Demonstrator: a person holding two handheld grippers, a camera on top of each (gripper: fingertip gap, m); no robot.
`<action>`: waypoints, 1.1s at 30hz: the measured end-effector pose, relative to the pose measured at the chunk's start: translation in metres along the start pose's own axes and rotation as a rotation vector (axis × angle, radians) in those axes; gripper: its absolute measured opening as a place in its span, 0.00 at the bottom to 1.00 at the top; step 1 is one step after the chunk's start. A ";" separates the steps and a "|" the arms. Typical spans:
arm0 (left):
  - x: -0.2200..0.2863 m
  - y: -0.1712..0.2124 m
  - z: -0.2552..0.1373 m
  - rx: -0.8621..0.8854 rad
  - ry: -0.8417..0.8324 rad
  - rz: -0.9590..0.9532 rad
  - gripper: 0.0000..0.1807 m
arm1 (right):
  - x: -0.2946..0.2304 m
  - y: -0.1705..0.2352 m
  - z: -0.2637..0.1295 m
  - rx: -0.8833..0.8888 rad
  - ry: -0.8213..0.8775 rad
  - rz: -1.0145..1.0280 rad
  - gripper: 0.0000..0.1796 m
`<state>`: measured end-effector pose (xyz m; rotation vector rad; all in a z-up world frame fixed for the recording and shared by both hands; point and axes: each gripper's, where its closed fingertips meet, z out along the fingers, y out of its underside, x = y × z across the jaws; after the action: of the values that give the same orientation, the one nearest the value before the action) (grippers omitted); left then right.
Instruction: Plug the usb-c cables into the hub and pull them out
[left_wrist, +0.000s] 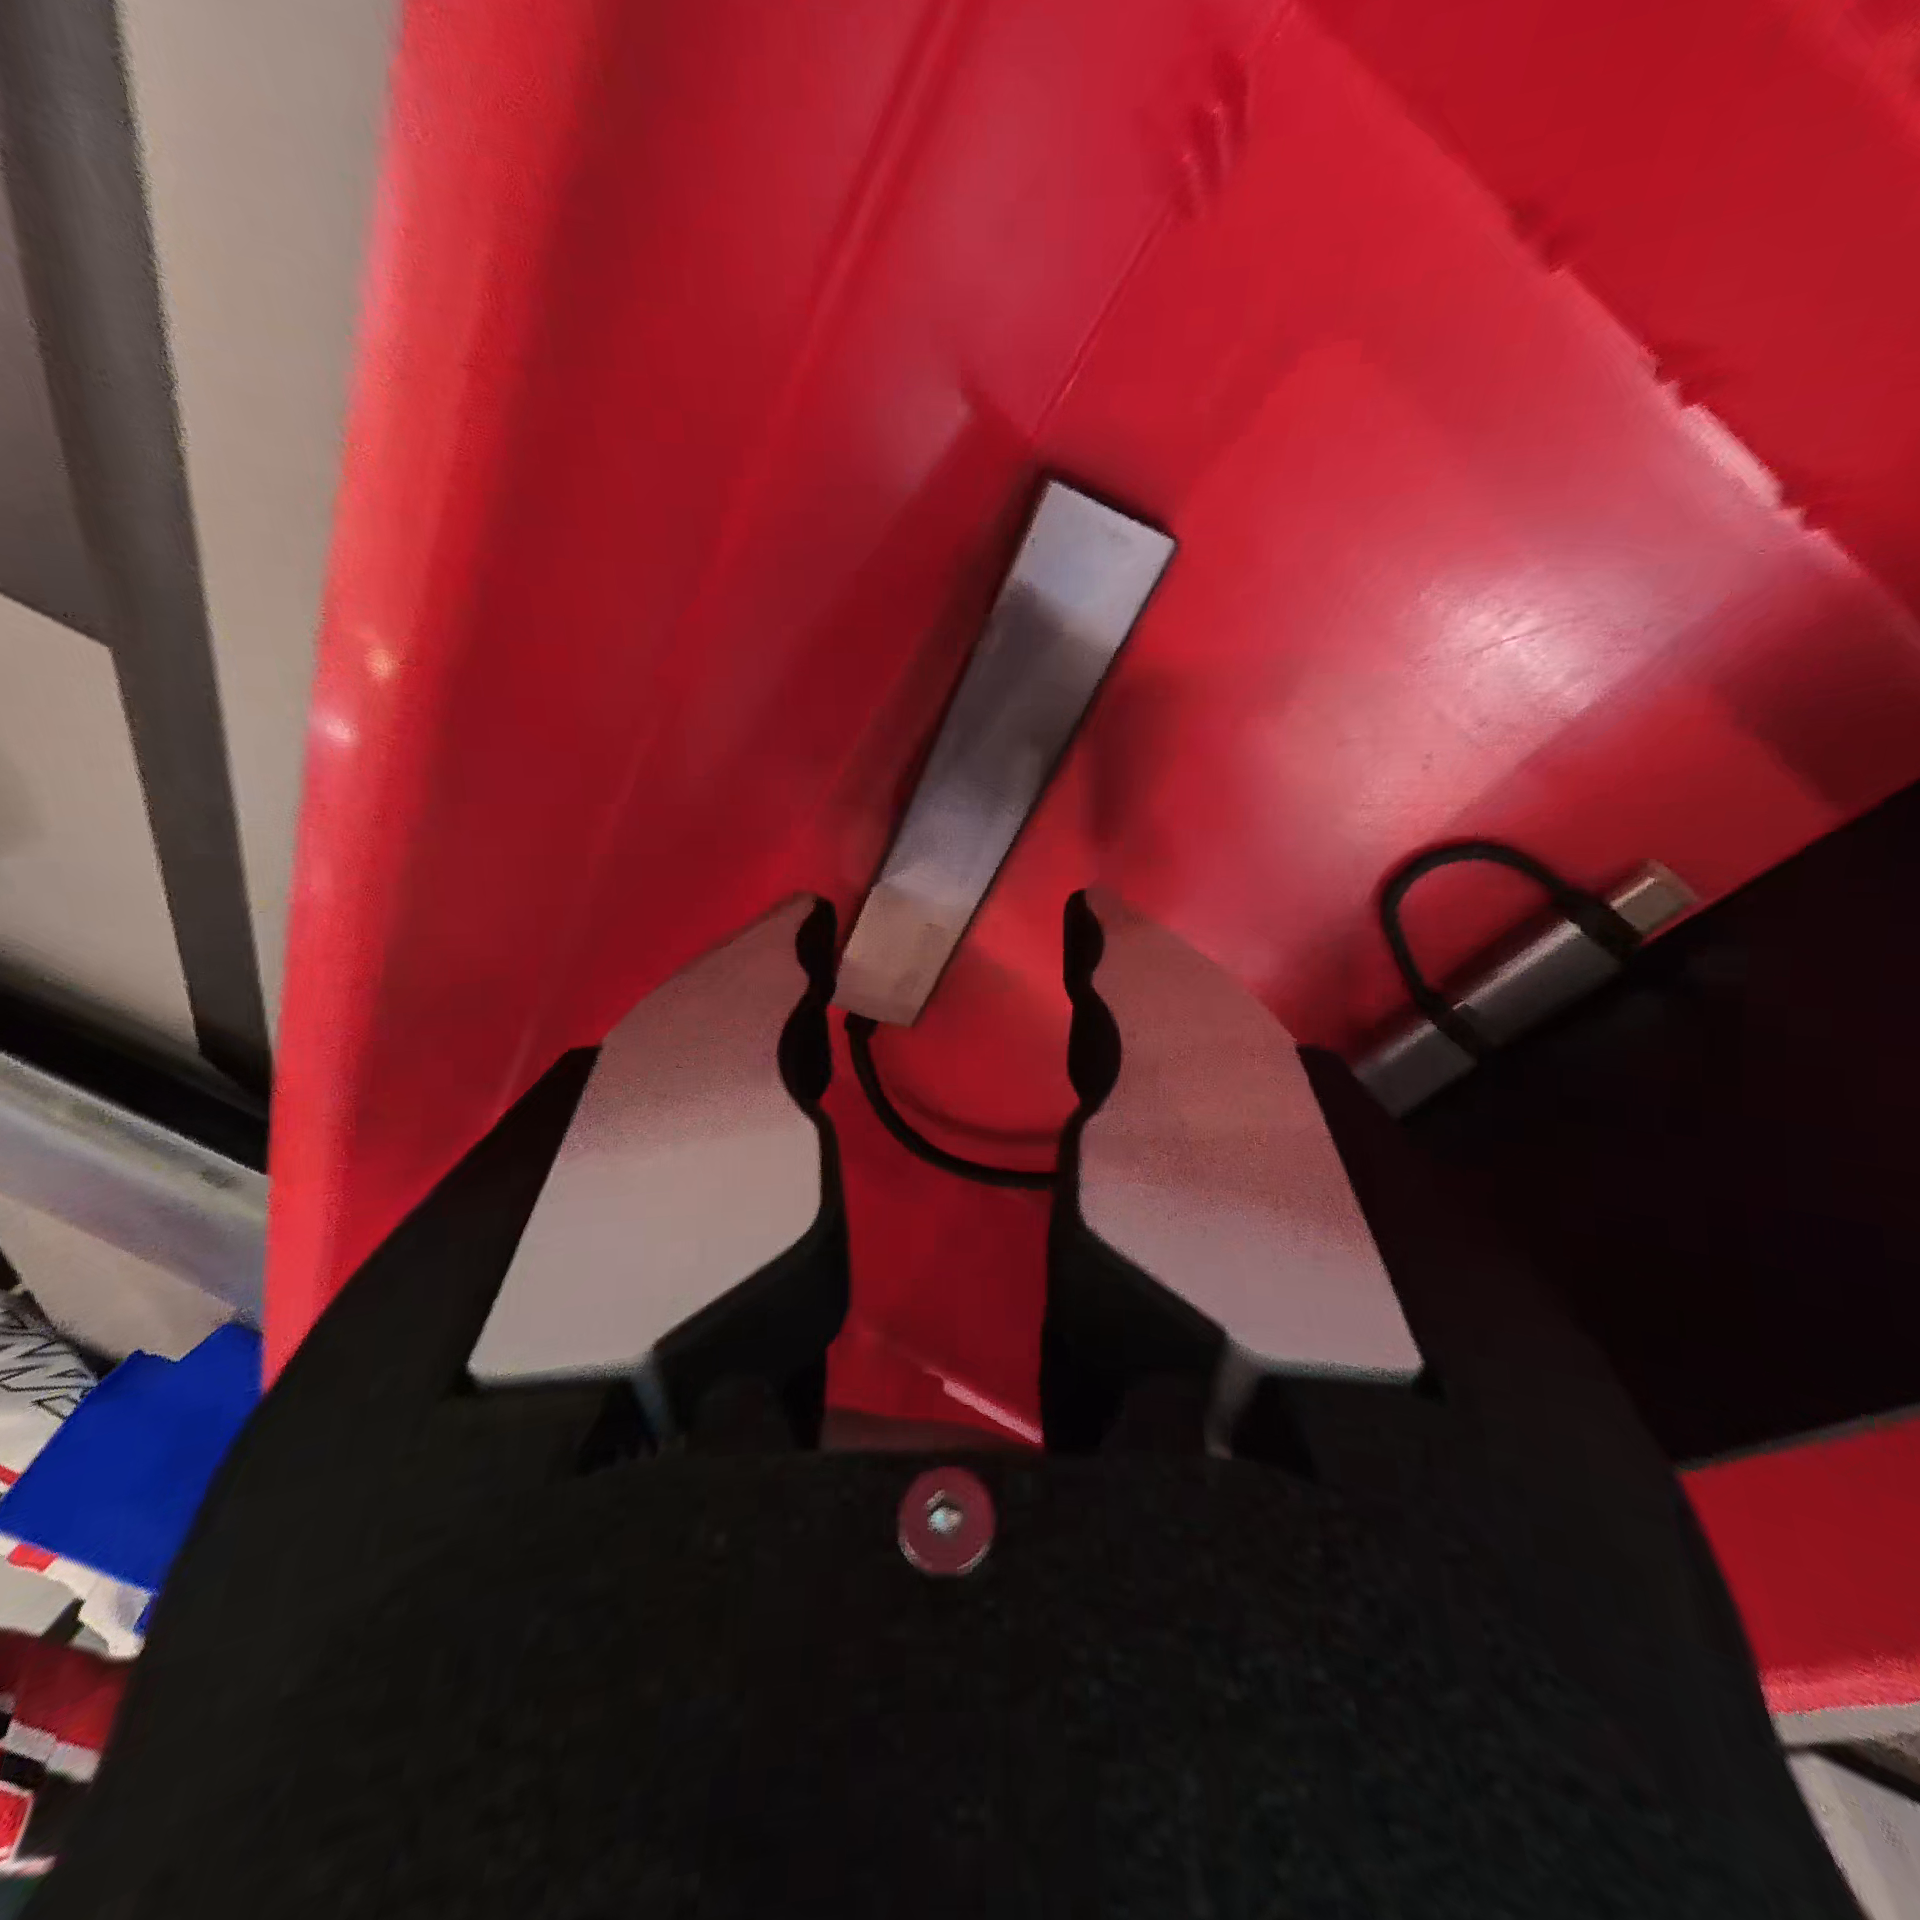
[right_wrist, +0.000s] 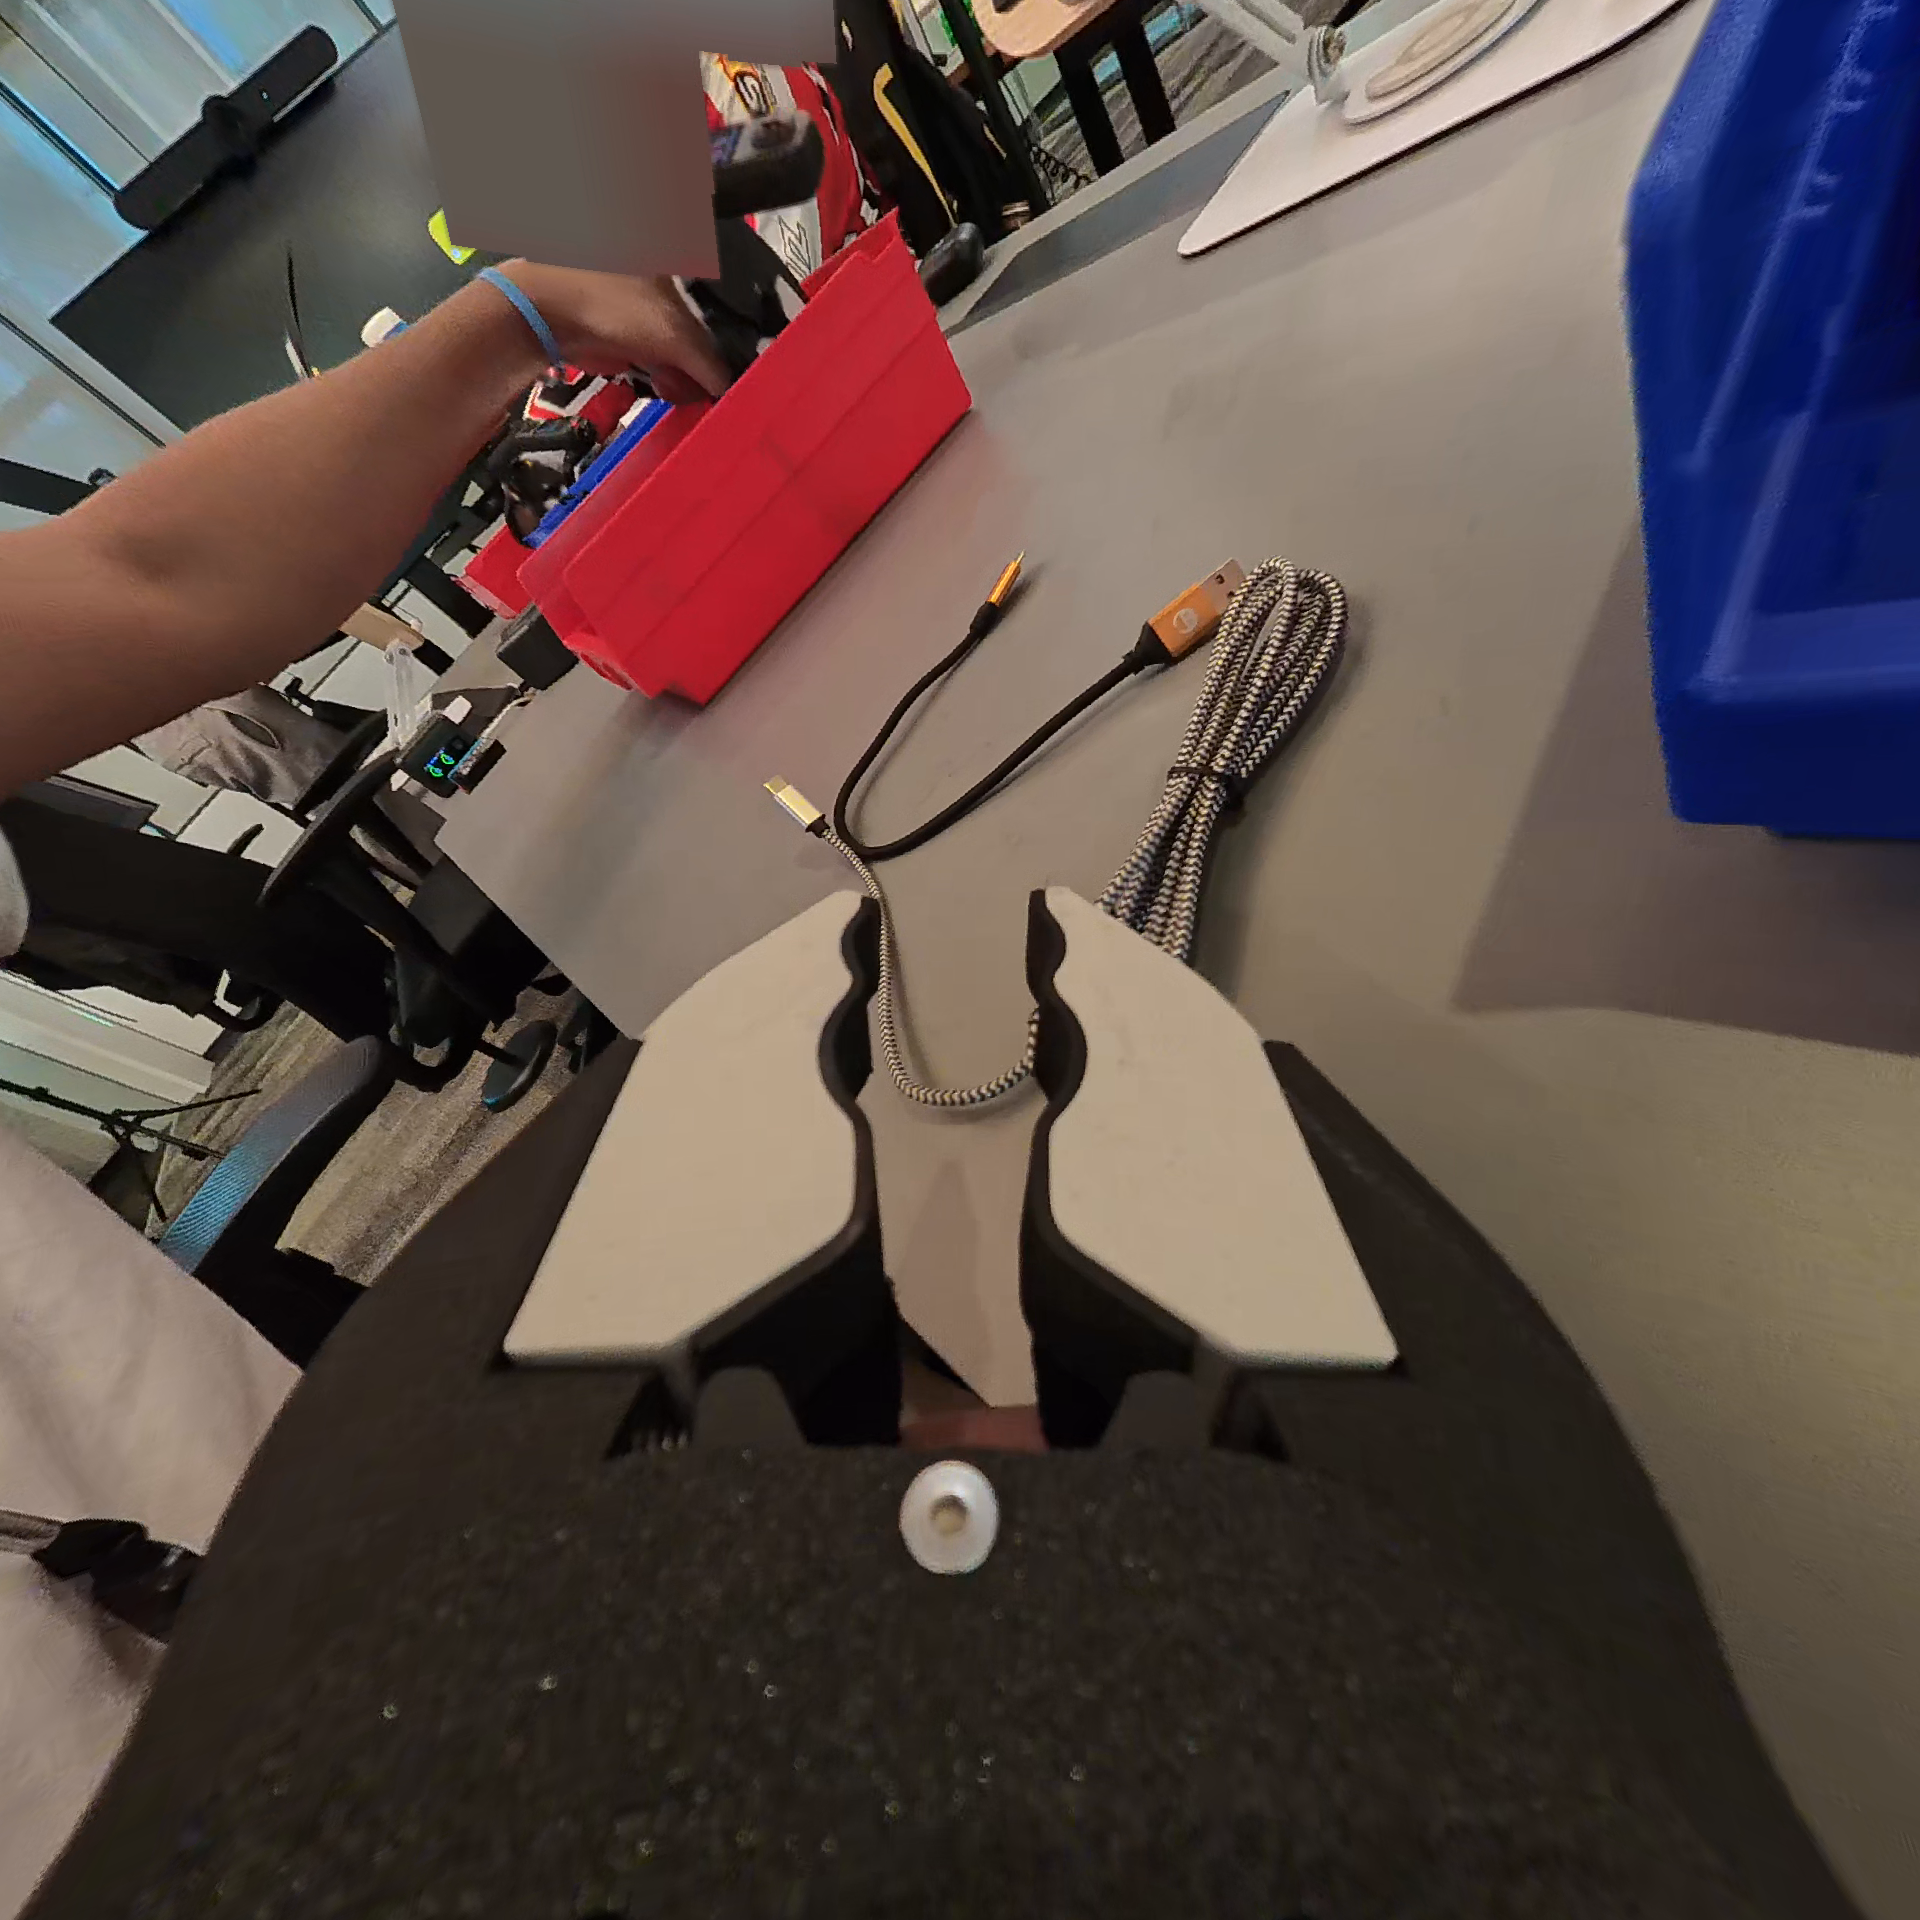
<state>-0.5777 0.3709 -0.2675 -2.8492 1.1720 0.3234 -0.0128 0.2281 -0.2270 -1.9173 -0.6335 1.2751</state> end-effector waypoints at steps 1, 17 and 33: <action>-0.002 0.001 0.005 -0.016 0.001 0.000 0.23 | 0.000 0.000 0.000 -0.002 0.000 0.001 0.15; -0.014 -0.011 -0.047 0.222 -0.410 0.051 0.13 | -0.009 0.000 0.012 -0.011 -0.034 -0.011 0.15; 0.215 -0.110 -0.279 0.584 -1.212 0.328 0.12 | -0.100 -0.095 0.094 0.044 -0.222 -0.359 0.16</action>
<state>-0.3036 0.2674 -0.0440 -1.4431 1.0984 1.2197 -0.1388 0.2413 -0.1177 -1.5491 -1.0044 1.2623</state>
